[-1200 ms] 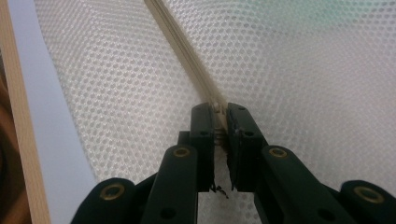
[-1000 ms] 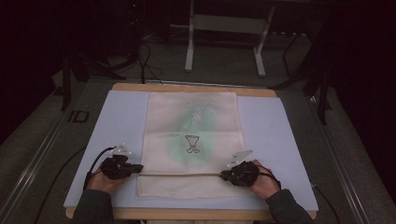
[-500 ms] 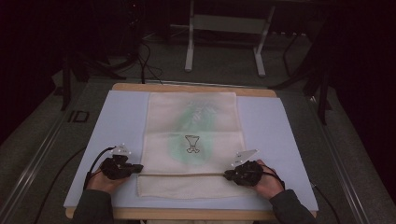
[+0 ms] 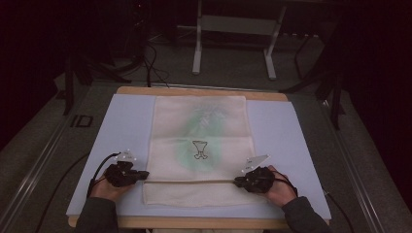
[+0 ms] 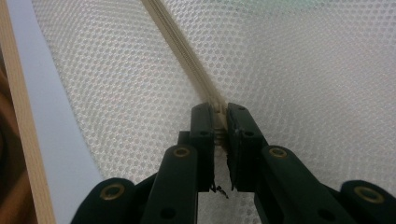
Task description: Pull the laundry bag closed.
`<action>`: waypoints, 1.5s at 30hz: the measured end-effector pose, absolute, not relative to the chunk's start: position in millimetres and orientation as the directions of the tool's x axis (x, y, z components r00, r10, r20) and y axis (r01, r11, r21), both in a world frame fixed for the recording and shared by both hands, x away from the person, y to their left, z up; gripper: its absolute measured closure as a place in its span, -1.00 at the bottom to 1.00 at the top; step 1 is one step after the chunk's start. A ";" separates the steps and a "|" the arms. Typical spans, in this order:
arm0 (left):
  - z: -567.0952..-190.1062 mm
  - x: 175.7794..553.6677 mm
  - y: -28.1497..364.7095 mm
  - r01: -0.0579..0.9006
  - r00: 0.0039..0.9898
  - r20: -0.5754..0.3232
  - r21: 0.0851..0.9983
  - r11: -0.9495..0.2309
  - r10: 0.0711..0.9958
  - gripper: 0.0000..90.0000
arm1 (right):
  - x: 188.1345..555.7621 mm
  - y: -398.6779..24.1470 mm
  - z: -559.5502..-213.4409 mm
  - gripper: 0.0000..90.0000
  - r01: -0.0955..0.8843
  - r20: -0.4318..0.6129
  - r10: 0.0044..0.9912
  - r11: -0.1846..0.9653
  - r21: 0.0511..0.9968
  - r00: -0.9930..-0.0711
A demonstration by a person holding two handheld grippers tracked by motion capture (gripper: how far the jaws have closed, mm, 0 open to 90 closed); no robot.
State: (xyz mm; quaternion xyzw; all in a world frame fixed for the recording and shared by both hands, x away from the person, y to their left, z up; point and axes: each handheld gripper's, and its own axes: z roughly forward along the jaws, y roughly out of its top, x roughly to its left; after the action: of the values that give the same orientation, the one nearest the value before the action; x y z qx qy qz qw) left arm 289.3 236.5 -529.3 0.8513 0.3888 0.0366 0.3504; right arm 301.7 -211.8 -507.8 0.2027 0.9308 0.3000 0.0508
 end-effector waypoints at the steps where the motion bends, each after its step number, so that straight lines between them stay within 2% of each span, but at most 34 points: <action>1: -529.3 289.2 236.5 0.637 0.695 -0.211 0.625 -0.452 0.688 0.99 | 301.3 -212.4 -507.5 0.83 0.350 0.027 0.410 0.740 0.575 -0.911; 45: -528.5 289.1 235.1 0.632 0.698 -0.198 0.622 -0.462 0.688 0.99 | 300.5 -246.3 -506.6 0.83 0.390 0.044 0.448 0.722 0.571 -0.893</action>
State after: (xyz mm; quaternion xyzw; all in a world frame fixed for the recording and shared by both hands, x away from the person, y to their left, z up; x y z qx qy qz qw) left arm 289.1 235.1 -528.5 0.8541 0.3864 0.0405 0.3457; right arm 300.5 -246.3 -506.6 0.2260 0.9267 0.2962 0.0487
